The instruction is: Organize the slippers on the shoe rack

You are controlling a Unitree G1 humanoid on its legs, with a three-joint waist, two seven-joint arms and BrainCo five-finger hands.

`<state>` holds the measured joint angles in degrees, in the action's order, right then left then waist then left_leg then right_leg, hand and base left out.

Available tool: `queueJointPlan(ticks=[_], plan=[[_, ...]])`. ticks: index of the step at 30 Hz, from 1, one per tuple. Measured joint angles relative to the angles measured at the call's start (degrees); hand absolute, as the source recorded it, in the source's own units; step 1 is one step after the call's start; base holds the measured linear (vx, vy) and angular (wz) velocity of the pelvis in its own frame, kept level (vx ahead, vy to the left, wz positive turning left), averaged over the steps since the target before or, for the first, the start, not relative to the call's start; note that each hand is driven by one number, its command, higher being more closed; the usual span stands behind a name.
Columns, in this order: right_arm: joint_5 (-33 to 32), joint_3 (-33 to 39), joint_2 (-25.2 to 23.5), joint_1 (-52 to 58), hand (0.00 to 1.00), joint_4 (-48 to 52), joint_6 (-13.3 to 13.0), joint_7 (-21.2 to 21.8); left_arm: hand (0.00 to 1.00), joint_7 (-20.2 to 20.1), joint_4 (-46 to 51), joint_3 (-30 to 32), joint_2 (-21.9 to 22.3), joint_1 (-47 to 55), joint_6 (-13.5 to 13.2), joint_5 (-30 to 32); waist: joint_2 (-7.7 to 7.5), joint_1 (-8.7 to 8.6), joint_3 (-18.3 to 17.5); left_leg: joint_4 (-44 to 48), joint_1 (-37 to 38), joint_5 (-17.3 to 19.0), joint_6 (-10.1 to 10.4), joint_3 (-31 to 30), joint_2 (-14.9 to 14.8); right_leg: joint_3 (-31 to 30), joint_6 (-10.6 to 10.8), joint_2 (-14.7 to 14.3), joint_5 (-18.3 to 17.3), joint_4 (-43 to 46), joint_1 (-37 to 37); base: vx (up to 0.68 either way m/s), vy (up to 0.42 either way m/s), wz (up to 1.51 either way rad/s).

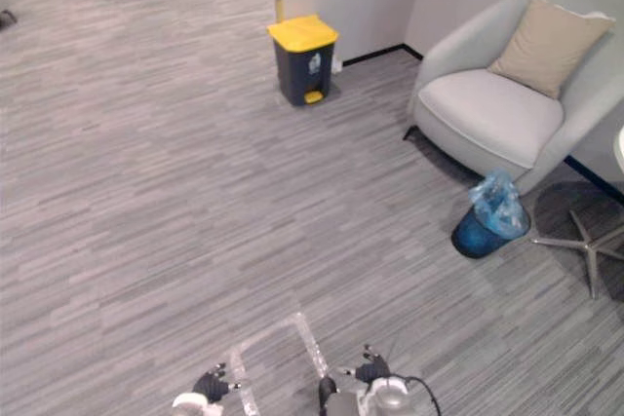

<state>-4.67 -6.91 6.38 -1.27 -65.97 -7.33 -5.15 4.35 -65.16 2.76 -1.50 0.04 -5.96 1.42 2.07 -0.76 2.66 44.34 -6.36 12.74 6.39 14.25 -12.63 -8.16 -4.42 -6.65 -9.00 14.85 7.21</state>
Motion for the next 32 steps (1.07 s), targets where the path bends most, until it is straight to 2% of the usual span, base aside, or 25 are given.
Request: queueJointPlan(ticks=[1,3,5,6,7,8,9,10,11,13,14,15,17,19,22,25,31,32], plan=[[0.0,0.0,0.2,-0.1,0.0,-0.2,0.1,0.0,0.0,0.0,0.1,0.4,0.2,0.1,0.0,0.0,0.22,0.31,0.1,2.4,-0.9,0.9,-0.6,-1.2,0.1,-1.9,-0.9,-0.5,-0.8,0.2,-1.1,0.28,0.072,-1.17],[0.0,0.1,0.4,0.2,0.0,-0.3,0.1,0.0,0.0,0.0,0.5,0.2,0.4,0.0,0.0,-0.5,-0.18,0.28,0.1,1.2,-3.7,3.7,-1.7,-1.8,2.1,-6.6,-1.0,0.4,-1.1,-1.0,-3.4,0.28,0.129,-1.14],[-0.1,0.7,0.4,0.3,0.0,-0.4,0.1,0.0,0.0,0.0,0.5,0.1,0.4,-0.3,-0.1,-0.6,-0.46,0.5,0.4,-9.5,-5.2,4.7,-2.1,-3.2,4.4,-12.7,0.0,1.9,-1.4,-1.7,-4.6,0.26,0.205,-1.41],[-0.1,1.8,0.3,0.3,0.0,-0.5,0.3,0.0,0.0,0.1,0.4,-0.3,0.2,-0.8,0.1,-0.7,-0.84,0.56,0.6,-18.5,-5.3,3.9,-1.3,-5.1,6.6,-15.6,1.2,3.4,-1.2,-2.7,-5.4,0.3,0.295,-1.36],[-0.1,2.3,0.4,0.2,0.0,-0.5,0.3,-0.1,0.0,0.1,0.4,-0.6,0.3,-0.8,0.0,-0.8,-0.93,0.62,0.6,-25.3,-4.9,1.9,-0.5,-7.1,7.9,-17.8,1.8,4.0,-1.2,-3.3,-5.5,0.29,0.315,-1.55],[-0.1,2.4,0.8,-0.4,0.0,-0.4,0.3,-0.1,0.0,0.4,0.3,-1.5,0.6,-1.0,0.0,-1.2,0.05,1.0,0.9,-37.0,-3.7,-3.4,0.7,-11.2,8.4,-21.6,2.8,4.5,-1.0,-4.8,-5.8,0.22,0.278,-1.69],[0.0,2.1,1.0,-0.4,0.0,-0.4,0.3,-0.3,0.0,0.5,0.2,-1.6,0.8,-1.1,0.0,-1.5,1.01,1.22,0.9,-39.6,-2.7,-11.3,2.1,-11.7,7.9,-23.8,4.1,4.3,-0.8,-6.0,-5.9,0.23,0.33,-1.72],[0.1,2.1,0.6,-0.6,0.0,-0.5,0.4,-0.4,0.0,0.4,0.0,-1.6,0.7,-1.3,0.1,-1.5,0.88,1.16,0.6,-39.9,-2.0,-11.6,-0.5,-9.7,8.4,-24.2,5.5,5.1,-0.4,-6.8,-5.9,0.25,0.341,-1.47],[0.2,1.4,-0.2,-1.0,0.0,-0.3,0.3,-0.2,0.0,0.5,-0.3,-1.8,-0.1,-1.5,0.1,-1.5,-0.28,1.13,1.0,-39.8,-1.1,-11.4,-2.1,-6.1,8.6,-23.9,7.3,6.1,0.7,-7.6,-5.8,0.22,0.276,-1.06],[0.2,1.6,-0.9,-1.8,0.0,-0.6,0.6,-0.2,0.0,0.4,-0.2,-3.0,-1.5,-1.7,0.1,-1.5,-1.92,1.18,1.5,-39.5,0.1,-10.8,-3.3,-1.5,9.5,-23.6,9.1,7.8,1.6,-8.5,-5.4,0.15,0.239,-1.17],[0.2,2.0,-1.0,-1.6,0.0,-0.6,0.7,-0.2,0.0,0.4,-0.2,-4.1,-2.1,-1.6,0.1,-1.5,-2.47,1.07,1.2,-39.5,0.9,-10.5,-3.9,0.2,9.9,-22.0,10.8,8.7,2.7,-9.4,-5.3,0.14,0.236,-1.07],[0.2,2.2,-1.0,-1.6,0.0,-0.6,0.7,-0.2,0.0,0.4,-0.2,-4.5,-2.3,-1.6,0.1,-1.5,-2.42,1.03,1.2,-39.5,1.5,-10.2,-4.4,0.9,10.2,-20.7,11.4,9.0,3.2,-9.8,-5.2,0.08,0.129,-0.82],[0.2,2.5,-1.0,-1.5,0.0,-0.3,0.7,-0.4,0.0,0.5,-0.2,-4.5,-2.3,-2.3,0.1,-1.5,-1.76,0.89,1.3,-39.9,2.8,-9.1,-5.8,3.5,10.4,-16.2,11.2,9.4,4.2,-10.0,-4.7,0.06,0.087,-0.68],[0.2,2.5,-0.9,-1.6,0.0,-0.4,0.8,-0.4,0.0,0.5,-0.2,-4.5,-2.2,-2.7,0.1,-1.5,-0.43,1.08,1.4,-41.4,3.7,-9.0,-5.9,6.5,10.1,-9.5,10.5,8.9,5.7,-8.9,-2.4,0.03,0.054,-0.78],[0.2,2.5,-0.2,-1.5,0.0,-1.0,0.9,-0.5,0.0,0.5,-0.2,-4.1,-2.1,-2.1,0.1,-1.5,0.53,1.47,1.1,-41.3,4.5,-9.0,-5.9,4.9,10.3,-1.2,8.0,8.8,7.6,-9.2,-1.4,0.01,-0.011,-0.9],[0.2,4.3,0.8,-0.6,0.0,-1.6,1.1,-0.6,0.0,0.4,-0.2,-4.1,-1.9,-2.3,0.1,-1.6,0.75,1.0,1.0,-41.3,4.9,-9.0,-5.9,3.2,11.3,-1.7,7.8,9.3,7.8,-10.0,-1.3,-0.02,-0.028,-0.51],[0.0,7.0,0.9,0.3,0.0,-2.4,1.1,-1.1,0.0,0.5,-0.3,-1.9,-1.9,-1.4,0.2,-1.7,-0.49,1.09,0.4,-43.2,6.2,-8.4,-5.5,-0.1,12.0,-1.5,8.0,10.1,8.4,-14.6,-2.4,-0.13,-0.028,-0.13],[0.0,7.7,0.9,1.0,0.0,-2.3,1.1,-1.1,0.0,0.4,-0.3,-1.7,-1.9,-0.2,0.2,-1.7,-1.1,1.12,-0.2,-44.6,6.6,-8.7,-5.0,-0.5,12.1,-1.4,8.3,10.2,8.5,-15.2,-2.6,-0.16,-0.037,-0.02]])
